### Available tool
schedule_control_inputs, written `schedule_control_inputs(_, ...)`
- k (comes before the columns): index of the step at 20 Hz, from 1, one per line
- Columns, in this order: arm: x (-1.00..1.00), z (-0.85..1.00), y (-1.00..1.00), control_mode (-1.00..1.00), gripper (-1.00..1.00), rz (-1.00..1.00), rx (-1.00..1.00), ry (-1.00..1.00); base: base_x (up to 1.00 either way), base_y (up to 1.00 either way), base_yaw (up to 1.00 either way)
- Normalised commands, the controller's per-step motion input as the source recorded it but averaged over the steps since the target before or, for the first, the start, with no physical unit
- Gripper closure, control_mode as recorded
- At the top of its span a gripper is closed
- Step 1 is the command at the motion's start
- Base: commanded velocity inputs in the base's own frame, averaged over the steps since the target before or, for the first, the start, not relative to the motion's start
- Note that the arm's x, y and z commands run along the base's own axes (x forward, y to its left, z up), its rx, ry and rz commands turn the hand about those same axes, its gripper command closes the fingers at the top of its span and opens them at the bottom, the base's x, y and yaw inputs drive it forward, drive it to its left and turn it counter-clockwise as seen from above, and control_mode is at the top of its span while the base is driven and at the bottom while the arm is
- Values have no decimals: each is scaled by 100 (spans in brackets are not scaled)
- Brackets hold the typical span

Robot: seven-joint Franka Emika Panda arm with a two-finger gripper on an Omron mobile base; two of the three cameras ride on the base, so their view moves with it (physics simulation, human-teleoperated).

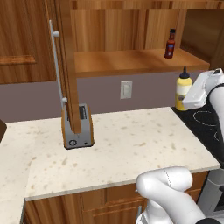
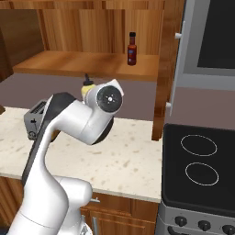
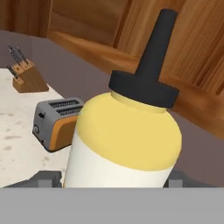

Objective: Take 2 condiments from the cabinet and move them on the counter near the stove.Make sure the condiments are lined up with each other, next to each other.

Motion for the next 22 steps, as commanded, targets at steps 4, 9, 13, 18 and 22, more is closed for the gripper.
schedule_control_inputs(4,-5,-45,-63,-100,100,-4,0,9,0,0,0)
schedule_control_inputs(9,0,-38,-46,-100,100,-3,0,5,0,0,0)
schedule_control_inputs(13,0,-36,-14,-100,100,-3,0,0,0,0,0)
schedule_control_inputs(18,5,-56,-12,-100,100,-4,0,0,0,0,0)
schedule_control_inputs(22,13,-60,-20,-100,100,-4,0,0,0,0,0)
